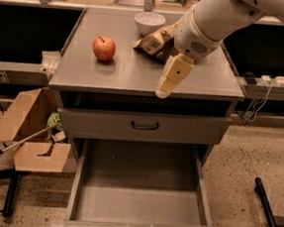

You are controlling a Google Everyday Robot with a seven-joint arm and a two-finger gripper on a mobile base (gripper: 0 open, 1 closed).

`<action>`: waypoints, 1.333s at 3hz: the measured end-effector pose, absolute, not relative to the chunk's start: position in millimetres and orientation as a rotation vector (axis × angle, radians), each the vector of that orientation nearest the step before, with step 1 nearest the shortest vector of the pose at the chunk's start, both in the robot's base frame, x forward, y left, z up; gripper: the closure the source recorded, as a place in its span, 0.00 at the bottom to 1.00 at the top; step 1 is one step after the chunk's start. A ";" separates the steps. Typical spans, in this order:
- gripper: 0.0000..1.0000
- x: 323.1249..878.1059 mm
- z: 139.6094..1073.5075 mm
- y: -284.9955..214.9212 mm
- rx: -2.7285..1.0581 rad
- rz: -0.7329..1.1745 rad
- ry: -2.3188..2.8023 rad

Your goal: Place brown chip bag into middle drawer

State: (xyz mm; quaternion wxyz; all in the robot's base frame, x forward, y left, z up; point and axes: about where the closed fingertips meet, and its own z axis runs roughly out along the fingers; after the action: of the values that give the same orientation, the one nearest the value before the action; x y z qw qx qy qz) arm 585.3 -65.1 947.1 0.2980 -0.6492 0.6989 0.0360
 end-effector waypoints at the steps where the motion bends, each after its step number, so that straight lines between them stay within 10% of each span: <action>1: 0.00 594.6 940.2 -65.5 -1.728 0.073 1.857; 4: 0.00 707.6 933.2 -98.4 -1.483 -0.148 1.749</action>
Offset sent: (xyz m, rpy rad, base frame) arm 0.0808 -0.0211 -0.0461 0.0052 -0.1334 -0.0754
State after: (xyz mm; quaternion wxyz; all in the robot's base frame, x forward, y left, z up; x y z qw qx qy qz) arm 707.6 -98.4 933.2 0.4095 -0.5889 0.6943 -0.0589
